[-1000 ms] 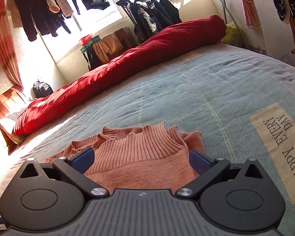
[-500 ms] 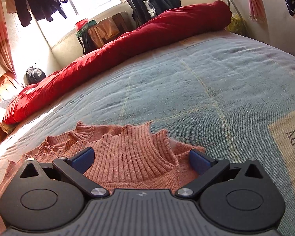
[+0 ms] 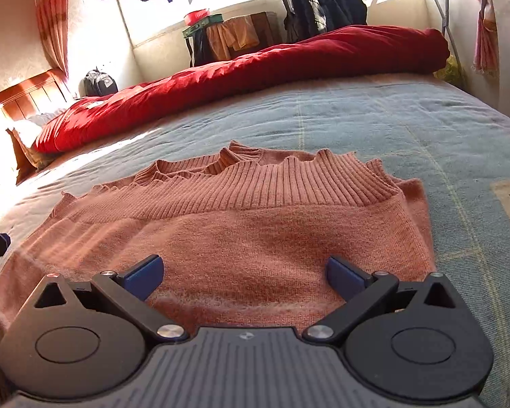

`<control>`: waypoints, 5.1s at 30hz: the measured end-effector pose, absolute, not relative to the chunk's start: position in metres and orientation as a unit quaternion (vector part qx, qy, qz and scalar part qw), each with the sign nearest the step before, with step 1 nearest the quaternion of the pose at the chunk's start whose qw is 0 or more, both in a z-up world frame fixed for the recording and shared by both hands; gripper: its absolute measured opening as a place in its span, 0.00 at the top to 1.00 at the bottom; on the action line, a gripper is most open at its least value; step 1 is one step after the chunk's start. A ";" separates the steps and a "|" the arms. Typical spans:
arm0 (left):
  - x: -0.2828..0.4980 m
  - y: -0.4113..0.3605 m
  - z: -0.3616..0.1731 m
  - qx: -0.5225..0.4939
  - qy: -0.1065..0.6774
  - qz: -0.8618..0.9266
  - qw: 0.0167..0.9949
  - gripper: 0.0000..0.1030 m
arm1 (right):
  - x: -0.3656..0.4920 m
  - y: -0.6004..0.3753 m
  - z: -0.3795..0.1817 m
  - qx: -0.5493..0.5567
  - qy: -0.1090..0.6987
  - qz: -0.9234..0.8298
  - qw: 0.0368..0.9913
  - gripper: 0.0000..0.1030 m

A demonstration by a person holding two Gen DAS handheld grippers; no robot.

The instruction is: Fold clothes

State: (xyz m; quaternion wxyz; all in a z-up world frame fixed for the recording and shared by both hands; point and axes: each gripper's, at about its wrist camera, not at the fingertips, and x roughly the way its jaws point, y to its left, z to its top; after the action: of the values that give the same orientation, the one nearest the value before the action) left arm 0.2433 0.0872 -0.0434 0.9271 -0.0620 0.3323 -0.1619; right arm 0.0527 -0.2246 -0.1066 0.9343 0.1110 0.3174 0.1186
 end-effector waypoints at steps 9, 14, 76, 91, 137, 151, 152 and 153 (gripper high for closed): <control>0.284 0.116 -0.083 -0.137 0.381 -0.152 0.902 0.01 | 0.053 -0.223 -0.112 0.103 0.315 0.117 0.936 0.00; 0.277 0.118 -0.083 -0.114 0.380 -0.174 0.901 0.01 | 0.052 -0.222 -0.115 0.096 0.310 0.119 0.938 0.00; 0.312 0.217 -0.123 -0.378 0.500 -0.337 0.702 0.01 | 0.050 -0.222 -0.119 0.080 0.293 0.126 0.944 0.00; 0.339 0.196 -0.124 -0.339 0.528 -0.398 0.669 0.01 | 0.050 -0.222 -0.119 0.079 0.293 0.129 0.944 0.00; 0.326 0.190 -0.133 -0.287 0.549 -0.328 0.713 0.65 | 0.061 -0.184 -0.070 0.221 0.339 0.211 0.890 0.00; 0.327 0.198 -0.139 -0.285 0.541 -0.348 0.711 0.65 | 0.128 -0.118 -0.093 0.232 0.370 0.202 0.877 0.00; 0.327 0.199 -0.139 -0.285 0.540 -0.349 0.711 0.65 | 0.132 -0.116 -0.092 0.228 0.368 0.200 0.879 0.00; 0.327 0.199 -0.139 -0.285 0.539 -0.350 0.711 0.65 | 0.136 -0.115 -0.092 0.224 0.366 0.198 0.881 0.00</control>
State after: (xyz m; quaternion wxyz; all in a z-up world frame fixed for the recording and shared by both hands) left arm 0.3269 0.1991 -0.1394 0.7107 -0.2854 0.5394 -0.3499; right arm 0.1360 -0.1148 -0.0920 0.8812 0.2237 0.3664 0.1978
